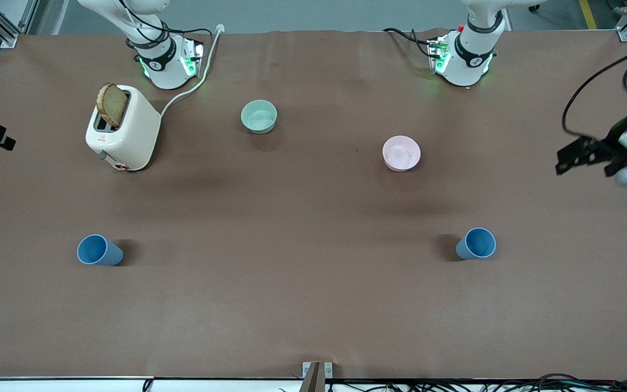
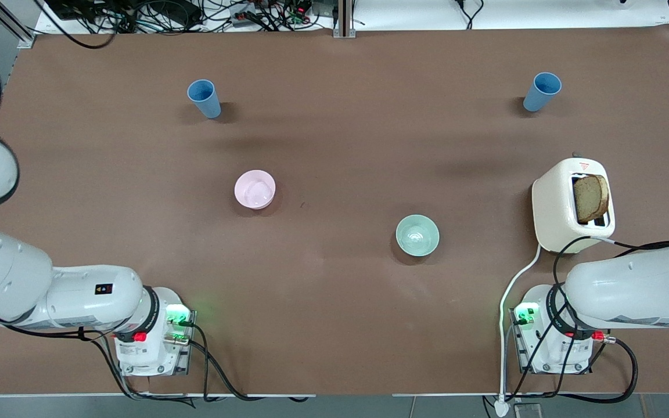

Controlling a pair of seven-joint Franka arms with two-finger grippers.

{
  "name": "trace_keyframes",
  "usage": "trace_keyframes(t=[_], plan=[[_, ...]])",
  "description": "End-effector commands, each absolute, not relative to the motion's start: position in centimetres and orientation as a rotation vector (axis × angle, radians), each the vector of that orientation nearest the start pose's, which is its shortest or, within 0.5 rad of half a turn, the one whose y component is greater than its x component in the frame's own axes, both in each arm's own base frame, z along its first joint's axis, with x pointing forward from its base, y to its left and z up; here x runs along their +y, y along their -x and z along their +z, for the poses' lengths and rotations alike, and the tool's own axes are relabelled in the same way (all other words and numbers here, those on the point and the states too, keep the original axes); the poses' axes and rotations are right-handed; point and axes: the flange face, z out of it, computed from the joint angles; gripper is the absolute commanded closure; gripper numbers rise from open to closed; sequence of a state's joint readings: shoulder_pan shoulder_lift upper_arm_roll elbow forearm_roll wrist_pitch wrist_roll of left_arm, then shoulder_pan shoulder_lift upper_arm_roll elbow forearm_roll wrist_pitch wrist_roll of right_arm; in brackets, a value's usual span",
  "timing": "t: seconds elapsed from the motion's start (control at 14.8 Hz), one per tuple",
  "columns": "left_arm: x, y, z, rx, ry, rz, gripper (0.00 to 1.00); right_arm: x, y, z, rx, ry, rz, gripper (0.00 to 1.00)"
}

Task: Stack blue cups with both arms
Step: 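Reach both grippers down and grasp one blue cup each, then carry both blue cups toward the middle of the table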

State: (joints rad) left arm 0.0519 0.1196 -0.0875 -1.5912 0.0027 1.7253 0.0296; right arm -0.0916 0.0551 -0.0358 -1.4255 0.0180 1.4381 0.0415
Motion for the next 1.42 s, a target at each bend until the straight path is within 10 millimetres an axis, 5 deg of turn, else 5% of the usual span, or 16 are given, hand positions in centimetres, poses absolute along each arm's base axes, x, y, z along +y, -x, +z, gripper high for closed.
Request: trace_keyframes(t=[0.0, 0.27, 0.47, 0.81, 1.08, 1.28, 1.35], plan=[[-2.4, -63.6, 48.6, 0.075, 3.165, 0.04, 0.0, -7.1, -55.4, 64.7, 0.25, 3.13, 0.082, 0.0], [-3.2, -67.1, 38.9, 0.032, 3.172, 0.048, 0.0, -7.2, -56.1, 64.1, 0.249, 3.115, 0.071, 0.0], [-4.4, -67.8, 34.2, 0.026, 3.175, 0.107, 0.0, -9.2, -59.1, 60.2, 0.272, 3.114, 0.051, 0.0], [-4.5, -68.0, 28.3, 0.024, 3.173, 0.237, 0.33, -15.1, -64.3, 45.2, 0.136, 3.133, -0.004, 0.0], [-4.6, -68.0, 26.0, 0.036, 3.173, 0.278, 0.63, -14.3, -65.1, 34.1, 0.115, 3.151, -0.148, 0.0], [-5.4, -67.9, 25.9, 0.045, 3.172, 0.279, 0.99, -12.7, -64.8, 28.9, 0.075, 3.159, -0.196, 0.0], [-5.4, -68.0, 26.0, 0.042, 3.173, 0.277, 1.0, -12.6, -64.6, 28.1, 0.069, 3.159, -0.181, 0.0]])
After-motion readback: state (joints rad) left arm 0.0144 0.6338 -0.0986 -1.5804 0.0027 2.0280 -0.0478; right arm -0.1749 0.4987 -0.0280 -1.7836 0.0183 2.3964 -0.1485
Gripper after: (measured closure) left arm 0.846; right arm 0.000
